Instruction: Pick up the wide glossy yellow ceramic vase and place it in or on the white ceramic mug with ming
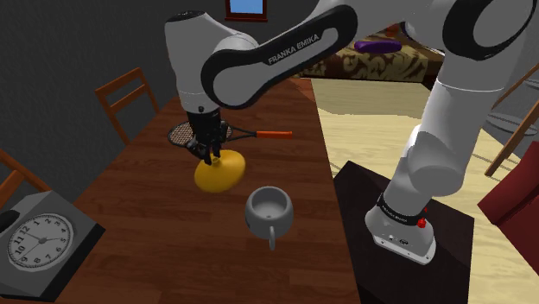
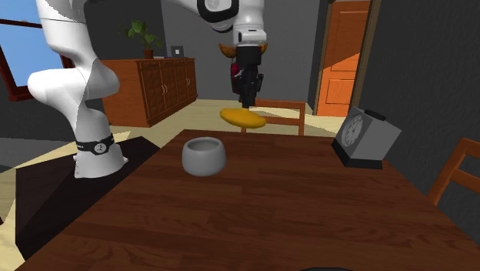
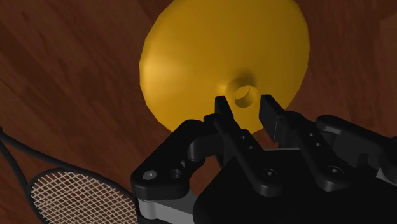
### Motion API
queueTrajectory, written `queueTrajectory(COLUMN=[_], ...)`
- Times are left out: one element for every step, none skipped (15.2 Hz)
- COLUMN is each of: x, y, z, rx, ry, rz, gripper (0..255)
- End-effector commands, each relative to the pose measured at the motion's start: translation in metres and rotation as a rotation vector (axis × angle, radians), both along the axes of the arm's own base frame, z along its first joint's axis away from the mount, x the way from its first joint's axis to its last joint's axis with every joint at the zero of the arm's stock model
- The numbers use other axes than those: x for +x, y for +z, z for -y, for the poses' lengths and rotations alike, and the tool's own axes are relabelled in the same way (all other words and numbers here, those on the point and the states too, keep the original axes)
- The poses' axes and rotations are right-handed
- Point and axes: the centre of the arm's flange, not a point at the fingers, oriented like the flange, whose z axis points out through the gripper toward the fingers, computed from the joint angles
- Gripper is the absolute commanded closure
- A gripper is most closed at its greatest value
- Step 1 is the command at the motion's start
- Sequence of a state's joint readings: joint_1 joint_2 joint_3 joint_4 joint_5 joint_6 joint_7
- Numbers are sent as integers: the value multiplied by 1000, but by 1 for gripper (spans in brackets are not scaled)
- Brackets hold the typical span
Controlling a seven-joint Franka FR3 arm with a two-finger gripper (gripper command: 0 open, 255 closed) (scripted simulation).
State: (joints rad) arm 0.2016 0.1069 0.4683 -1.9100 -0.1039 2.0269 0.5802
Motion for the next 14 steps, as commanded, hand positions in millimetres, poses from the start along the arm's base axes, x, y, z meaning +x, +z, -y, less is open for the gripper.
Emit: queueTrajectory(x=[-24, -36, -48, -60, -72, -84, -97, -109, -121, -133, -145, -155, -155, -155], y=[3, 6, 8, 10, 13, 15, 17, 20, 22, 24, 27, 29, 23, 18], z=[10, 14, 19, 24, 28, 33, 38, 42, 47, 52, 56, 60, 60, 60], rx=[0, 0, 0, 0, 0, 0, 0, 0, 0, 0, 0, 0, 0, 0], ry=[-1, -1, -1, -1, -1, -1, -1, -1, -1, -1, -1, -1, -1, -1], rz=[0, 0, 0, 0, 0, 0, 0, 0, 0, 0, 0, 0, 0, 0], gripper=[255, 255, 255, 255, 255, 255, 255, 255, 255, 255, 255, 255, 255, 255])
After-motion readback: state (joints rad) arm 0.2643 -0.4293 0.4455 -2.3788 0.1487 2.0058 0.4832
